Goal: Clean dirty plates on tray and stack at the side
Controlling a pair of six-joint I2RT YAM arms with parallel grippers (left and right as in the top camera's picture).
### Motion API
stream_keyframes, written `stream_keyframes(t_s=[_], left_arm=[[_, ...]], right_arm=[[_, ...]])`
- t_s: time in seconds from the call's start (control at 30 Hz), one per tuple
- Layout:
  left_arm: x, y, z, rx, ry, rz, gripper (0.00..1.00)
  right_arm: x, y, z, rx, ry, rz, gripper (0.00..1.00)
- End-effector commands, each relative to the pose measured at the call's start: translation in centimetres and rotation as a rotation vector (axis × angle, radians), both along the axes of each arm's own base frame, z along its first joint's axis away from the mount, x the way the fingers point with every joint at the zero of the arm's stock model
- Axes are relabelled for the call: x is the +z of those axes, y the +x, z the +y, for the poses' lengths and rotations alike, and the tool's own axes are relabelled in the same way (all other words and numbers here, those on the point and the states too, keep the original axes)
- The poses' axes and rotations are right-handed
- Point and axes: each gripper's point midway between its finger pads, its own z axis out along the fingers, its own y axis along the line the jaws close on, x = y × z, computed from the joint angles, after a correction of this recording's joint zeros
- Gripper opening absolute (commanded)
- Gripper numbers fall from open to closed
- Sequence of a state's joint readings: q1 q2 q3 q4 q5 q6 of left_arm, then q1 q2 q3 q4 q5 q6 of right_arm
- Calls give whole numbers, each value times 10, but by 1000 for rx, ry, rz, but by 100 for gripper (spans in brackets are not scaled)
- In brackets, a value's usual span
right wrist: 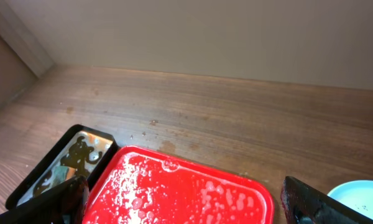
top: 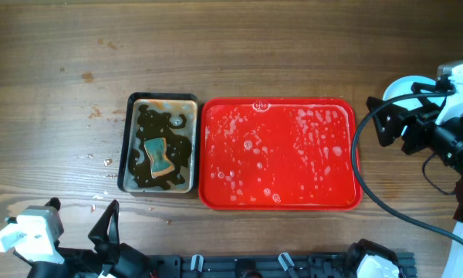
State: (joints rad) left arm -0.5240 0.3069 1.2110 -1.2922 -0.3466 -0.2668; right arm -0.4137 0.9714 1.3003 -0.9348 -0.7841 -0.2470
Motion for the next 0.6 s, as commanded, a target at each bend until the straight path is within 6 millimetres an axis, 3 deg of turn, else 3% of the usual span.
stream_keyframes(t_s=[0.0,0.57], left_arm=[[-2,-1,3,2,25,4,100],[-2,-1,3,2,25,4,100]], right_arm=[[2,0,0,-2,6,-5,100],[2,-1,2,4,17,2,100]])
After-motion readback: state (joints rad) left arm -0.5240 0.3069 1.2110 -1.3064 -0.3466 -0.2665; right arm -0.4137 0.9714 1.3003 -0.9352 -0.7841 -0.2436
